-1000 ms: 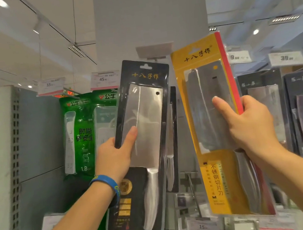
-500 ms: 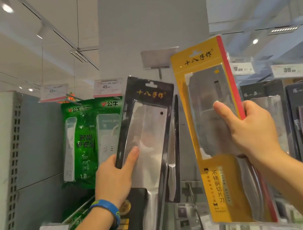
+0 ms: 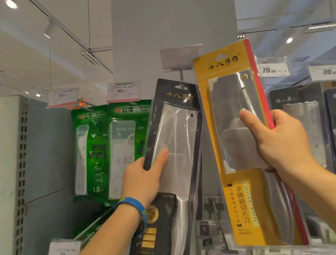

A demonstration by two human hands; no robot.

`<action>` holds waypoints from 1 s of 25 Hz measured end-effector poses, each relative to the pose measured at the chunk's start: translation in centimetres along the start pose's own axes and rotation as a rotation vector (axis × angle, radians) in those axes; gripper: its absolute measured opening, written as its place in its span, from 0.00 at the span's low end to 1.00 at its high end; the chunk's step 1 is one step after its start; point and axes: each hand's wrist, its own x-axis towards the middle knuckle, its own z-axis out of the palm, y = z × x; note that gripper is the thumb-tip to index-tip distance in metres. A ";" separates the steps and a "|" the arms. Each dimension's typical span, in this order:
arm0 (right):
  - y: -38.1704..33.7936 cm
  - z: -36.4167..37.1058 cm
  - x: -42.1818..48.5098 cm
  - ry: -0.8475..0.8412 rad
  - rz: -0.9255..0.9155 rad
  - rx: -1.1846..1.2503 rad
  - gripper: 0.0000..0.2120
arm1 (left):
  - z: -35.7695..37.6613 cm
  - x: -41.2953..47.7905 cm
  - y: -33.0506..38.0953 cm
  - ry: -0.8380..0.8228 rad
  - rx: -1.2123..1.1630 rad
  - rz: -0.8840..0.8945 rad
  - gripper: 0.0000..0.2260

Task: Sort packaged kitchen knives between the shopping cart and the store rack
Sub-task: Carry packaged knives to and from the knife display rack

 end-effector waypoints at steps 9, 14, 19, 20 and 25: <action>0.1 -0.5 0.1 -0.021 -0.020 0.004 0.29 | 0.7 -0.5 -0.7 0.005 -0.046 -0.075 0.30; 0.3 -0.8 -0.1 -0.025 -0.022 -0.001 0.28 | 0.4 -0.6 -0.7 0.013 -0.086 -0.118 0.25; 0.2 -0.5 -0.3 -0.043 -0.005 0.019 0.27 | 0.5 -0.7 -0.9 0.029 -0.075 -0.124 0.26; 0.3 -0.4 -0.3 -0.040 -0.005 0.017 0.27 | 0.2 -0.5 -1.1 0.037 -0.083 -0.135 0.26; 0.1 -0.3 -0.6 -0.042 -0.005 0.023 0.26 | -0.1 -0.3 -1.3 0.055 -0.070 -0.131 0.30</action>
